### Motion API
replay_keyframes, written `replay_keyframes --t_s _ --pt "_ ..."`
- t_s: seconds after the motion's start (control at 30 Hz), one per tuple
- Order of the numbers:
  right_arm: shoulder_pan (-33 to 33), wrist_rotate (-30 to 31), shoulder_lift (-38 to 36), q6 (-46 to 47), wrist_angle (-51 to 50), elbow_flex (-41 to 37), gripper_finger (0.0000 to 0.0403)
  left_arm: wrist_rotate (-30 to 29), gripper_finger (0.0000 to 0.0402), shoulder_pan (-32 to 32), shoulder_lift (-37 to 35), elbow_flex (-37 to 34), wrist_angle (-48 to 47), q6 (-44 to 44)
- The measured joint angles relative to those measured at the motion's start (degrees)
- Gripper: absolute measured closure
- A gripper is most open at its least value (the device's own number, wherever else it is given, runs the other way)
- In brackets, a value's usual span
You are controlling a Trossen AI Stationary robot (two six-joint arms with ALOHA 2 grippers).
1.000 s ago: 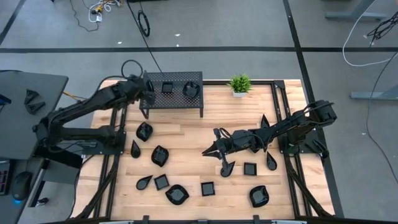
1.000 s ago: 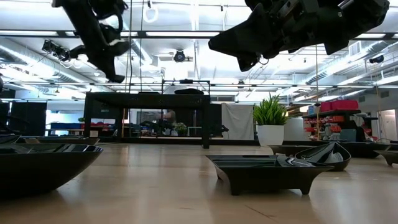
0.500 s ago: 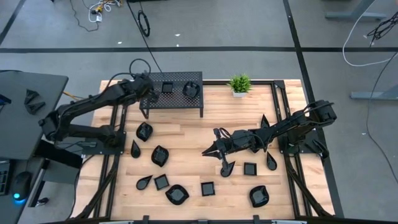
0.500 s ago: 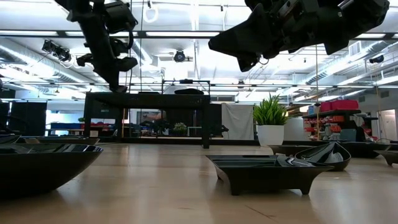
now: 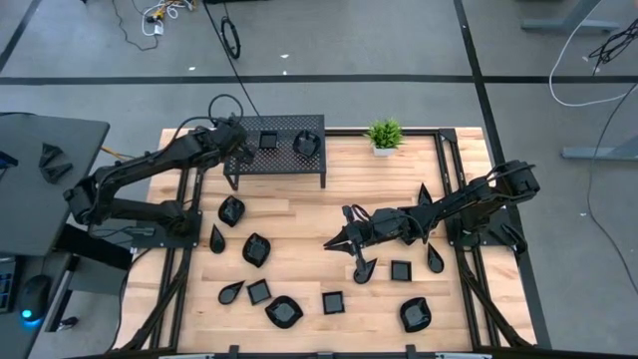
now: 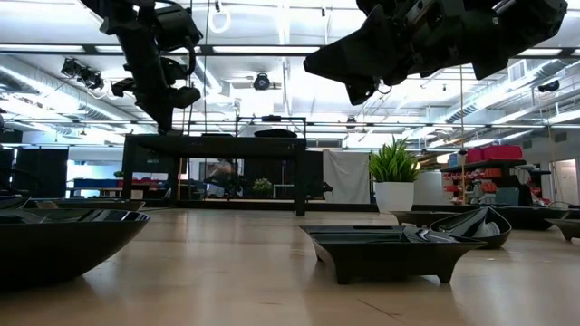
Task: Pick & Place Mini shaped plates
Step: Stack the black drop shaped plate on top of the black drop shaped plates on the shelf
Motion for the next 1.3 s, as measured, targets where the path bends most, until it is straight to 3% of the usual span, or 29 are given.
replay_keyframes --t_s 0.4,0.57,0.7,1.3 --pt "0.0 0.0 0.0 0.1 0.0 0.0 0.0371 0.7 0.0334 0.0 -0.6 0.0 -0.9 0.5" --pt "0.0 0.0 0.0 0.5 0.0 0.0 0.0371 5.1 0.0359 0.0 -2.5 0.0 -4.9 -0.9" --pt "0.0 0.0 0.0 0.4 0.0 0.0 0.0371 5.4 0.0394 1.3 -2.5 0.0 -5.7 -1.7" --pt "0.0 0.0 0.0 0.4 0.0 0.0 0.0371 5.8 0.0394 2.9 -1.9 -2.5 -2.0 -1.2"
